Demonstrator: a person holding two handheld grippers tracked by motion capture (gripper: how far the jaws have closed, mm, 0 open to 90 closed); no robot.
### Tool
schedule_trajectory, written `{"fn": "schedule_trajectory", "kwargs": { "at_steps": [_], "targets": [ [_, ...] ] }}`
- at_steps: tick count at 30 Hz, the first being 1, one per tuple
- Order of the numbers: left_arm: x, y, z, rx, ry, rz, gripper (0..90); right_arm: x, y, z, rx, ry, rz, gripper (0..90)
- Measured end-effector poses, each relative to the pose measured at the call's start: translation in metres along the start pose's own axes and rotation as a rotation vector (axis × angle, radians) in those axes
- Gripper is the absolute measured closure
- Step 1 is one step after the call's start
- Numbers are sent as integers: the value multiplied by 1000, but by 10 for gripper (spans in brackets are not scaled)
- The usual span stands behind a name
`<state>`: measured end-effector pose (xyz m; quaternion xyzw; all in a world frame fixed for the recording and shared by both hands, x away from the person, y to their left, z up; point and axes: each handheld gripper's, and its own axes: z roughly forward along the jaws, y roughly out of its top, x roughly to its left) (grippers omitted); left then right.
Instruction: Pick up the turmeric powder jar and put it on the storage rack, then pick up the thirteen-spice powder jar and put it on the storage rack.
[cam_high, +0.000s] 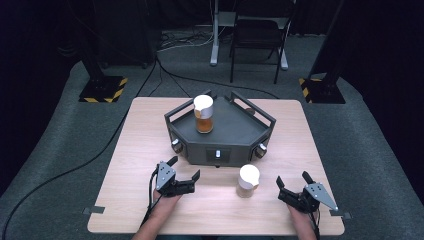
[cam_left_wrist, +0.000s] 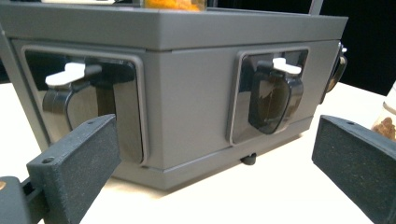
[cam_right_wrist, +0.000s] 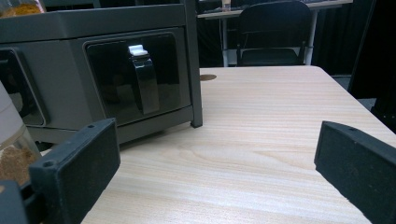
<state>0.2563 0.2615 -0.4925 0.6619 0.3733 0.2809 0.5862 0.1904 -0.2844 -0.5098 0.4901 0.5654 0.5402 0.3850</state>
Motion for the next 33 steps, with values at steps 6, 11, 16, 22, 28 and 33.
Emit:
{"fn": "schedule_trajectory", "kwargs": {
  "at_steps": [6,11,16,22,28,33],
  "targets": [
    [1,-5,-2,15,5,-3,10,0,0,0,0,0,-1,0],
    [1,-8,-4,15,6,0,10,0,0,0,1,0,0,0],
    [0,-8,-4,18,6,8,10,0,0,0,1,0,-2,0],
    [0,-9,-4,16,6,6,9,0,0,0,2,1,-3,0],
    [0,-10,-4,10,13,-3,6,-1,0,0,2,5,3,0],
    [-1,-10,-4,10,16,7,2,-3,1,0,5,17,7,0]
  ]
}}
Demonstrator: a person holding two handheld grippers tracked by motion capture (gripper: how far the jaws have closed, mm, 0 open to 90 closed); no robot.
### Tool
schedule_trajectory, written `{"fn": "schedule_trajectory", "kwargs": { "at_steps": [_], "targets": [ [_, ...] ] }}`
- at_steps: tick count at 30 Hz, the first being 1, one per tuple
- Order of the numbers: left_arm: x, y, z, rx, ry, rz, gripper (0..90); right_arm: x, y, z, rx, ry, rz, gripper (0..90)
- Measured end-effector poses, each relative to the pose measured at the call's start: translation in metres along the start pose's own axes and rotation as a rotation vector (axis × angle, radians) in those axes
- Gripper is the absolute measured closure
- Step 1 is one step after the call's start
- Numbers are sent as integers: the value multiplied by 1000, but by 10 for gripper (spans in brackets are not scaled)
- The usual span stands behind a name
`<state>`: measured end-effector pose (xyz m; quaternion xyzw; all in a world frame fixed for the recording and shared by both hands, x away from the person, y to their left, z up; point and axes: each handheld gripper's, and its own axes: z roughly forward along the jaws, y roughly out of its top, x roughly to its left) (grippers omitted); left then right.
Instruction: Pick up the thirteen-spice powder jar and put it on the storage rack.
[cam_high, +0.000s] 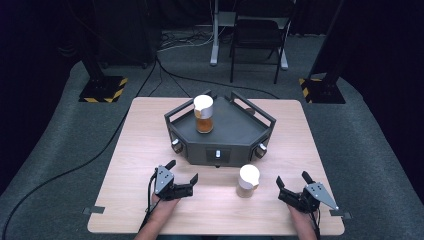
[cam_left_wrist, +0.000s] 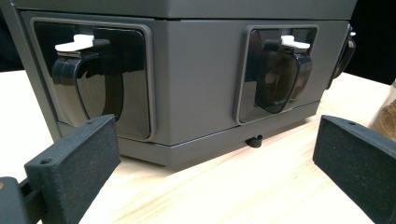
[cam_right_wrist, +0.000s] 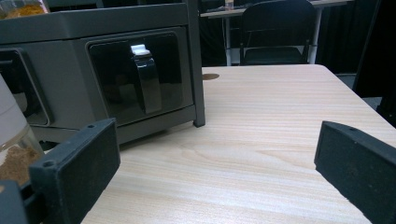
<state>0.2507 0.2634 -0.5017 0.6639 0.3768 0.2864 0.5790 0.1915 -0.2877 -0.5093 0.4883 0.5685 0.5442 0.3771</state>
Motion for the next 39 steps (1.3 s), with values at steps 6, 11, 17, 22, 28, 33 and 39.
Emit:
{"fn": "schedule_trajectory", "kwargs": {
  "at_steps": [6,11,17,22,28,33,39],
  "targets": [
    [0,-1,0,-3,2,-4,2,-2,0,-1,-1,17,-1,0],
    [1,-1,-1,-3,-2,-3,2,-6,-1,-2,-10,41,9,0],
    [3,-2,-2,-13,-4,-20,2,-8,1,-9,-12,66,12,0],
    [2,-2,-2,-11,0,-17,3,-10,3,-14,-27,85,15,0],
    [3,-2,-2,-11,-3,-18,4,-11,3,-14,-22,106,10,0],
    [4,-2,-2,-11,-8,-20,4,-13,4,-14,-29,141,3,0],
    [5,-2,-2,-11,-10,-28,5,-14,7,-15,-28,189,-18,0]
  ]
}}
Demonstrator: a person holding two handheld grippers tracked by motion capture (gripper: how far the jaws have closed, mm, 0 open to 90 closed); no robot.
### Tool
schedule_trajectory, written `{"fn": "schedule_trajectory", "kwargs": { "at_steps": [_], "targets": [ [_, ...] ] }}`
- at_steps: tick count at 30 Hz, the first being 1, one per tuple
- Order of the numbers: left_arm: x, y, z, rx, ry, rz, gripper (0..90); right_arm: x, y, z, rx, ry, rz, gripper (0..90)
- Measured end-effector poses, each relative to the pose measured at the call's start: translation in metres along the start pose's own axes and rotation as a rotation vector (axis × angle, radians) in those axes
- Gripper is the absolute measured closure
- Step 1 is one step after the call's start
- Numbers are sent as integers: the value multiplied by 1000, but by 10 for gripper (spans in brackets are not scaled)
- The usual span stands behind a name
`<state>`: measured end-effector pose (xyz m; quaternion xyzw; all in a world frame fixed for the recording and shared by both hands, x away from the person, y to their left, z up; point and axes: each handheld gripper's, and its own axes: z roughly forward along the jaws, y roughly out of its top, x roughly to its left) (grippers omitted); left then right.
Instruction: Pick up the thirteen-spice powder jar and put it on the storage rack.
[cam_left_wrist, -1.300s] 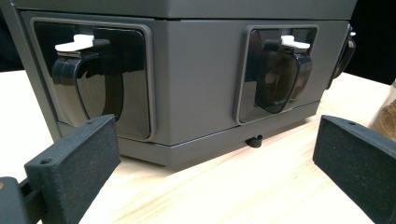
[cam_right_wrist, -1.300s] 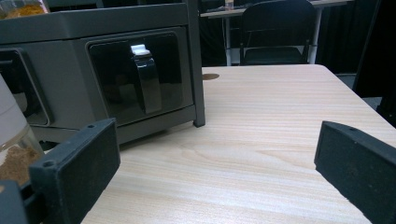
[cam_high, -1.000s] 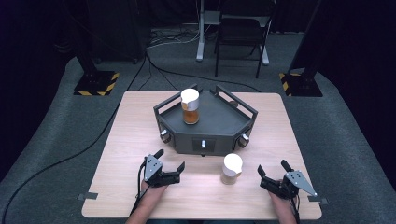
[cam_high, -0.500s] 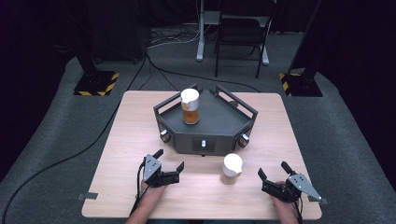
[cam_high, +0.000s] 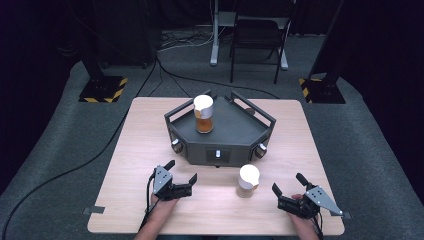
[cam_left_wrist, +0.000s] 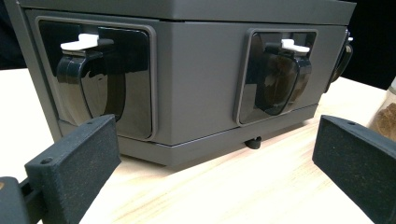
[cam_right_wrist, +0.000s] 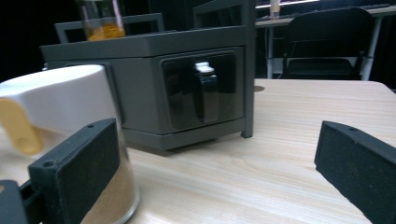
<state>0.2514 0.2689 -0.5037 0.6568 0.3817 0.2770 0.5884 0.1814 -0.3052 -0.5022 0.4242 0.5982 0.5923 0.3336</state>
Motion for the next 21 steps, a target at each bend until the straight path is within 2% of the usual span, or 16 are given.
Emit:
{"fn": "schedule_trajectory", "kwargs": {
  "at_steps": [3,10,21],
  "targets": [
    [1,0,-1,-3,2,-10,5,-1,1,-2,1,29,-6,0],
    [0,0,-1,1,1,2,5,-2,2,-4,-14,85,-9,0],
    [-1,0,-1,1,2,8,4,8,5,-5,-24,111,-21,0]
  ]
}}
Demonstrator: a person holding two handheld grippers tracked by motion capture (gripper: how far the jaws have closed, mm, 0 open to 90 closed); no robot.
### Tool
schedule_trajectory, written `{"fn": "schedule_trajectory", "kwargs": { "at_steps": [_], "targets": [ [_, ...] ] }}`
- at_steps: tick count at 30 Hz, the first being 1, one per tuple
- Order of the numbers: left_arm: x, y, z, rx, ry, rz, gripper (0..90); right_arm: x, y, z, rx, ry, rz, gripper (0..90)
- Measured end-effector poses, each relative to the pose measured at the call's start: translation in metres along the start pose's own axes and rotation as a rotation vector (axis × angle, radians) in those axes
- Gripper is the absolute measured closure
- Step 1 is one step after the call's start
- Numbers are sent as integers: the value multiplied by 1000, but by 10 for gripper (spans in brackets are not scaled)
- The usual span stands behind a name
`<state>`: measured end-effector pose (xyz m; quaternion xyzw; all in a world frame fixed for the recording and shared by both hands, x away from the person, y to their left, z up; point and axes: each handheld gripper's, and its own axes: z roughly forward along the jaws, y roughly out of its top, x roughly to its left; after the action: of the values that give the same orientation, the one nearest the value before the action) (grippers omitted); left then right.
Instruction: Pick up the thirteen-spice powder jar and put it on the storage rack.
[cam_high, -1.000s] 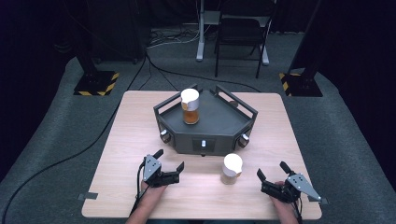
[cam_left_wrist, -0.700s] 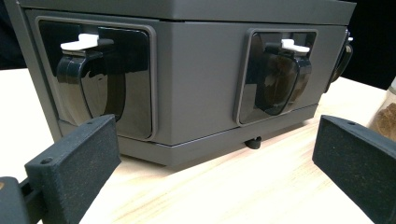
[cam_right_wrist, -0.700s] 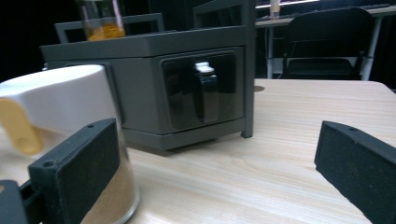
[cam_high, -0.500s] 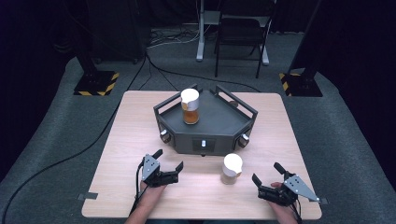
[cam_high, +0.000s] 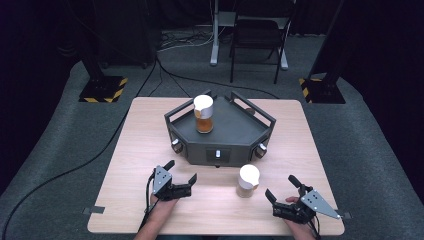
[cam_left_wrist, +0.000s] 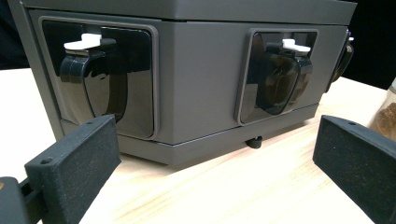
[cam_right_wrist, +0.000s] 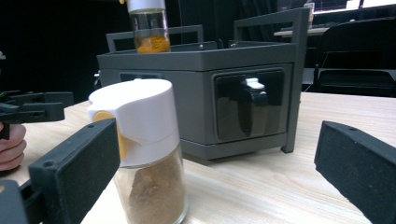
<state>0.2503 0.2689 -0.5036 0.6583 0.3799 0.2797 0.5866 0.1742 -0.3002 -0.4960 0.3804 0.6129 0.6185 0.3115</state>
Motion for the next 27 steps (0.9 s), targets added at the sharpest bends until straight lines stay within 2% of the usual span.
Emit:
{"fn": "schedule_trajectory", "kwargs": {
  "at_steps": [2,9,16,27],
  "targets": [
    [0,0,0,0,0,0,4,2,2,1,12,6,-2,0],
    [0,0,0,0,0,-4,4,4,2,2,3,25,-3,0],
    [0,0,0,1,1,-5,4,7,3,6,12,68,-15,0],
    [2,0,0,-1,-3,-12,4,16,4,12,34,109,-31,0]
  ]
}}
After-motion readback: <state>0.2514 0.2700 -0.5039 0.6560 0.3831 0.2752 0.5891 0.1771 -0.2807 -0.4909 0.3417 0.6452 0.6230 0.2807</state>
